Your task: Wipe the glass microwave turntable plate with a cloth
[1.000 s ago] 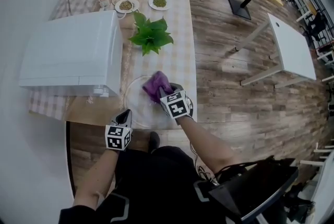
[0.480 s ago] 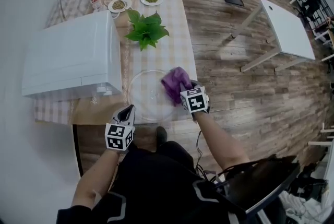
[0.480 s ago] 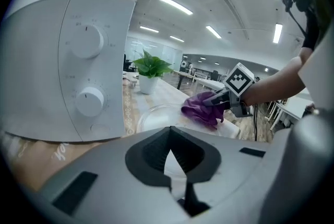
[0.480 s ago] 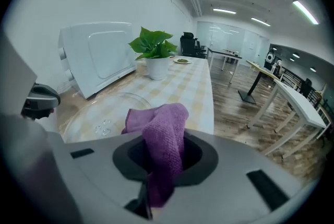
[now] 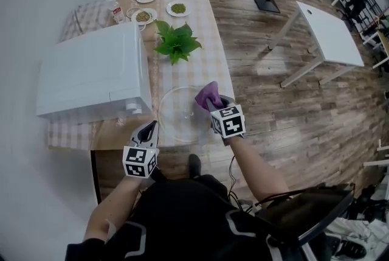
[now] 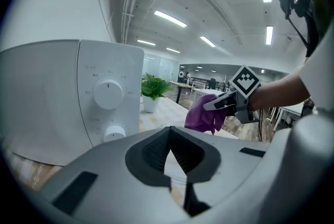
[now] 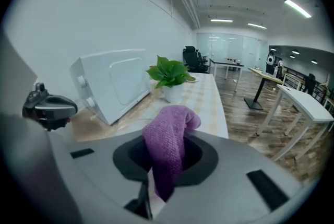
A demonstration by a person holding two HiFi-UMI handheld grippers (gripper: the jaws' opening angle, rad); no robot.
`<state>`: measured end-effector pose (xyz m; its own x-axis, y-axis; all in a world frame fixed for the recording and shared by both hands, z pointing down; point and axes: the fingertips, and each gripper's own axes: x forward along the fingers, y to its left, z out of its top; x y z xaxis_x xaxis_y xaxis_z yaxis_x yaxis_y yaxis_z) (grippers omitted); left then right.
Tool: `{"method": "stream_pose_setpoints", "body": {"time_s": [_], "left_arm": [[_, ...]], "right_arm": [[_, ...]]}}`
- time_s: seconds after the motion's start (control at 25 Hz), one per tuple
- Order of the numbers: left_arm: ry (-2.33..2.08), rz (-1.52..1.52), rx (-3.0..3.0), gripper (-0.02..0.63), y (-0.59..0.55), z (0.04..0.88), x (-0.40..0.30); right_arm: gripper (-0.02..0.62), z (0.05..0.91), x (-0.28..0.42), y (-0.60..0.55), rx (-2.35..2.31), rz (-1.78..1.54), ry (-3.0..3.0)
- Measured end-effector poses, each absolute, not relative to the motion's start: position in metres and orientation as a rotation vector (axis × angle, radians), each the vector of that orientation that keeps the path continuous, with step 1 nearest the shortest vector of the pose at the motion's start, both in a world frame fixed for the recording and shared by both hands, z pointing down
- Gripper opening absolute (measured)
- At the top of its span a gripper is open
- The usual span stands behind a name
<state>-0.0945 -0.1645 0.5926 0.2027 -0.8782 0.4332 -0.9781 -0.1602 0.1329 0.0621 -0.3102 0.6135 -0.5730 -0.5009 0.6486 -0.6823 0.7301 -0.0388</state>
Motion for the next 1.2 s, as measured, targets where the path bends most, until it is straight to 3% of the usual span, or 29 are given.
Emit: {"method": "stream_pose_setpoints", "body": {"time_s": [0.24, 0.56, 1.2], "left_arm": [[-1.783, 0.327, 2.097, 0.006, -0.161, 0.576, -0.112], [-1.852, 0.347, 2.047, 0.006, -0.143, 0.573, -0.13], [-1.847, 0.366, 2.026, 0.006, -0.144, 0.573, -0.121]], "right_arm": [[0.069, 0.59, -0.012, -0.264, 0.689, 0.402, -2.431], [0.069, 0.636, -0.079, -0.226, 0.465, 0.401, -2.451], [0.069, 0.693, -0.057, -0.246, 0.518, 0.413, -2.297]]}}
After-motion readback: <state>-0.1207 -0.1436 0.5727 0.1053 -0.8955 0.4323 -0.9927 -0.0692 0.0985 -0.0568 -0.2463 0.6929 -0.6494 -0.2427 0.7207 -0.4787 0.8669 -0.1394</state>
